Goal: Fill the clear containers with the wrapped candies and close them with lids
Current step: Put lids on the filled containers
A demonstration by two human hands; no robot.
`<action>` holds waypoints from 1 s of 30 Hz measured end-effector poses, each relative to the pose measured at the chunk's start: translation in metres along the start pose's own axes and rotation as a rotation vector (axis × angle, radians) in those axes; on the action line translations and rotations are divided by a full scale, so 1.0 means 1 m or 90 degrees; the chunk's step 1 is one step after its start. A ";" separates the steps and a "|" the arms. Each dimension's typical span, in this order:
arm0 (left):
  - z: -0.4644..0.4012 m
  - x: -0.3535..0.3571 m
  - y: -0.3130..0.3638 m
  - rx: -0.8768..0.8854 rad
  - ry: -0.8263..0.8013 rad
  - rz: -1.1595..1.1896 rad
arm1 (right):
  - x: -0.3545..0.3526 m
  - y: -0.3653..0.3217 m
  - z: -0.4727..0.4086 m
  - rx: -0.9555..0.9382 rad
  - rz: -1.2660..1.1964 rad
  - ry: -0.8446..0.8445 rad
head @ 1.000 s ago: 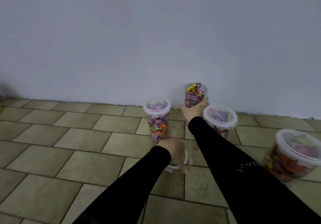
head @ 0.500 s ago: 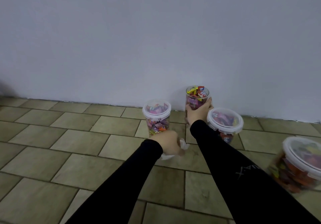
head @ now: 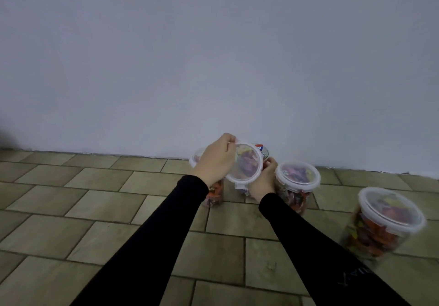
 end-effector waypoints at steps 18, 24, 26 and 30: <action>-0.079 0.072 -0.046 -0.191 -0.055 -0.239 | 0.006 0.005 0.004 -0.001 -0.119 -0.078; -0.068 0.067 -0.045 -0.186 0.019 -0.202 | 0.012 0.004 0.004 0.000 -0.098 -0.104; -0.067 0.069 -0.044 -0.174 0.024 -0.176 | 0.009 0.003 0.003 -0.002 -0.092 -0.104; -0.067 0.071 -0.029 -0.046 0.063 -0.292 | 0.010 0.004 0.002 -0.014 -0.100 -0.133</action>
Point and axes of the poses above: each hand's wrist, its own z-axis away from the middle knuckle, its own x-axis out of the palm, y = z × x, the point moved 9 cm from there along -z, towards the middle knuckle, and after that the axes turned 13 degrees about z, right-handed, at the moved point
